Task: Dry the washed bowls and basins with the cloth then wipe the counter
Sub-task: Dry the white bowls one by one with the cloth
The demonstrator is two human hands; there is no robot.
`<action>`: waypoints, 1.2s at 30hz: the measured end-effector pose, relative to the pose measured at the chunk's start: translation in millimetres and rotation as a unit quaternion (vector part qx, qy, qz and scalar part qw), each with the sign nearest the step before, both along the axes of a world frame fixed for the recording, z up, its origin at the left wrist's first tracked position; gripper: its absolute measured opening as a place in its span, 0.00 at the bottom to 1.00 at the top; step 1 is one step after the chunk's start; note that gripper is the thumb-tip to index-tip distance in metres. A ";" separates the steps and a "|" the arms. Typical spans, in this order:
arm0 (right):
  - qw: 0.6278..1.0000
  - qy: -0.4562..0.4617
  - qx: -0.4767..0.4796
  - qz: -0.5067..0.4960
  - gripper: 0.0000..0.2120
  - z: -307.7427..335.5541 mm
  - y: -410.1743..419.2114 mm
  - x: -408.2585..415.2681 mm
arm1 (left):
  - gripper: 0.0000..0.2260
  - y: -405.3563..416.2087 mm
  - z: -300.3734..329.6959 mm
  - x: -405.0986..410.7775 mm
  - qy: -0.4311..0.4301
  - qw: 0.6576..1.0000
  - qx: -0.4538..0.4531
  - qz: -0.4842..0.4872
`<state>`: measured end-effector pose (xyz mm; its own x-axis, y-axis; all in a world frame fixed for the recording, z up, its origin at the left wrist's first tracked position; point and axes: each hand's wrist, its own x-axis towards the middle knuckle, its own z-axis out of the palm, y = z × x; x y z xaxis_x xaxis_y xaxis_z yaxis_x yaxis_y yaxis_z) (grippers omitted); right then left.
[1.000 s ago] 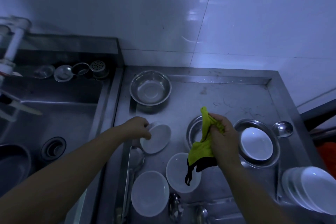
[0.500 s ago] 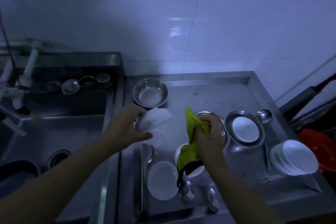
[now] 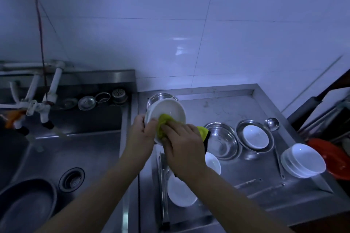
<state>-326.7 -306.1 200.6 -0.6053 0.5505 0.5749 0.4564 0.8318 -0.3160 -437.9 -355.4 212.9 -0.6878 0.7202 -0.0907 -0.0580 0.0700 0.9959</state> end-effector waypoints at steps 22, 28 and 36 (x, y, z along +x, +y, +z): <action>0.982 0.063 0.176 0.039 0.11 12.1 4.3 21.6 | 0.15 0.2 14.5 16.8 0.025 0.994 0.070 -0.076; 0.945 0.027 0.285 0.157 0.06 19.0 32.3 41.4 | 0.15 5.4 27.3 -1.3 0.116 0.984 0.047 -0.130; 0.931 -0.012 0.331 0.154 0.07 19.5 49.4 40.0 | 0.18 15.9 44.0 -10.5 0.141 0.975 0.003 -0.173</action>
